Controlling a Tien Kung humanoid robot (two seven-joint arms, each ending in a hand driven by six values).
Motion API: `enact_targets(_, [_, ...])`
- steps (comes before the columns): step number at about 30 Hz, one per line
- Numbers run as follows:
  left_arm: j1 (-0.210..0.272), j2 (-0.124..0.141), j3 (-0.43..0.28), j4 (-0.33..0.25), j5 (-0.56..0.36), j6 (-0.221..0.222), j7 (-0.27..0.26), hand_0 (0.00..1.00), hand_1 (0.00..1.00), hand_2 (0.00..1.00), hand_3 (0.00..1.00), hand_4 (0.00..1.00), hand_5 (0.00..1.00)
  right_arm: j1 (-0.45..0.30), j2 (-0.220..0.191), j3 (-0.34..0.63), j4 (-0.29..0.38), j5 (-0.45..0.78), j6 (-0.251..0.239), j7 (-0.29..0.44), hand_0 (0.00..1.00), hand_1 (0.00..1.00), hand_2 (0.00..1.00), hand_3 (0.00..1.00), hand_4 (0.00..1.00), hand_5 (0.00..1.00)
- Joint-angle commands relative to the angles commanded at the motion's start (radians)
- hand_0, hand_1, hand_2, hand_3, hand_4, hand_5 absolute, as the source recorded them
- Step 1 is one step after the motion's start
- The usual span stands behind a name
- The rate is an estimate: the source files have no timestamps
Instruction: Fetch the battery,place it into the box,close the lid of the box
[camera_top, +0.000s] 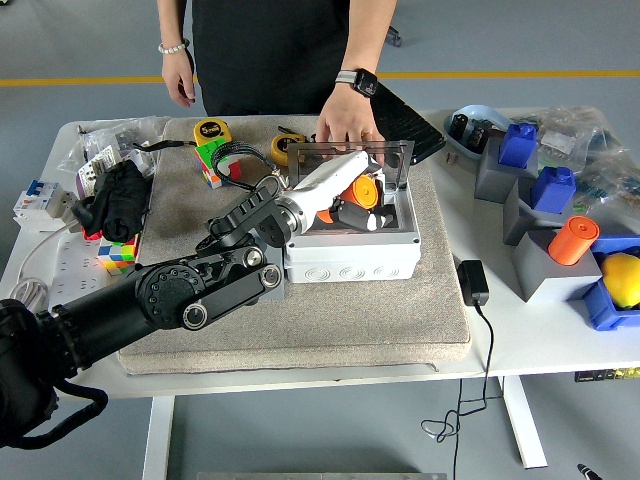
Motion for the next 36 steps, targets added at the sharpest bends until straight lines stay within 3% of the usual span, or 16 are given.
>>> enact_targets(5, [0.0, 0.0, 0.011, 0.006, 0.016, -0.014, 0.006, 0.371, 0.39, 0.467, 0.456, 0.877, 0.002, 0.0, -0.001, -0.001, 0.0, -0.001, -0.001, 0.0, 0.675, 0.648, 0.664, 0.552, 0.874, 0.44])
enact_targets(6, [0.001, 0.0, 0.012, 0.009, 0.016, -0.015, 0.006, 0.481, 0.503, 0.552, 0.572, 0.844, 0.002, 0.0, -0.001, -0.001, 0.0, -0.001, -0.001, 0.0, 0.676, 0.647, 0.664, 0.552, 0.874, 0.44])
enact_targets(11, [0.0, 0.0, 0.014, 0.017, 0.02, -0.015, 0.004, 0.481, 0.503, 0.552, 0.572, 0.844, 0.002, 0.0, -0.001, -0.002, 0.001, 0.001, -0.001, 0.001, 0.676, 0.647, 0.664, 0.552, 0.874, 0.44])
enact_targets(12, [0.0, 0.0, 0.013, 0.017, 0.022, -0.016, 0.004, 0.507, 0.521, 0.57, 0.58, 0.896, 0.002, 0.0, -0.001, -0.001, 0.001, 0.0, -0.001, 0.001, 0.675, 0.647, 0.665, 0.552, 0.874, 0.44])
enact_targets(22, [0.01, 0.0, -0.019, -0.016, 0.023, -0.025, 0.0, 0.511, 0.527, 0.573, 0.58, 0.954, 0.002, 0.001, 0.0, 0.002, 0.0, -0.001, -0.002, 0.002, 0.675, 0.647, 0.665, 0.552, 0.874, 0.442])
enact_targets(23, [0.014, 0.0, -0.034, -0.03, 0.026, -0.03, 0.002, 0.511, 0.527, 0.573, 0.58, 0.954, 0.002, 0.001, -0.001, 0.002, 0.0, -0.002, -0.002, 0.002, 0.675, 0.647, 0.665, 0.552, 0.874, 0.442])
enact_targets(24, [0.02, 0.0, -0.051, -0.048, 0.031, -0.035, 0.004, 0.546, 0.587, 0.593, 0.577, 0.998, 0.071, 0.001, -0.001, 0.003, 0.0, -0.002, -0.002, 0.002, 0.675, 0.647, 0.664, 0.552, 0.874, 0.441])
enact_targets(29, [0.061, 0.0, -0.134, -0.142, 0.037, -0.046, 0.007, 0.546, 0.587, 0.593, 0.577, 0.998, 0.071, -0.001, 0.0, 0.004, 0.0, -0.004, -0.001, 0.004, 0.675, 0.647, 0.664, 0.552, 0.874, 0.441])
enact_targets(30, [0.075, 0.005, -0.152, -0.164, 0.038, -0.049, 0.01, 0.543, 0.595, 0.586, 0.573, 0.998, 0.191, -0.001, 0.0, 0.004, 0.0, -0.003, -0.001, 0.004, 0.676, 0.647, 0.665, 0.552, 0.875, 0.44])
enact_targets(35, [0.148, 0.067, -0.245, -0.276, 0.027, -0.085, 0.033, 0.543, 0.595, 0.586, 0.573, 0.998, 0.191, -0.001, 0.0, 0.008, -0.001, -0.006, 0.0, 0.005, 0.676, 0.647, 0.665, 0.552, 0.875, 0.44])
enact_targets(36, [0.166, 0.082, -0.265, -0.297, 0.024, -0.089, 0.034, 0.457, 0.563, 0.584, 0.564, 0.964, 0.241, -0.001, 0.0, 0.011, -0.001, -0.008, 0.0, 0.005, 0.674, 0.647, 0.665, 0.552, 0.874, 0.44])
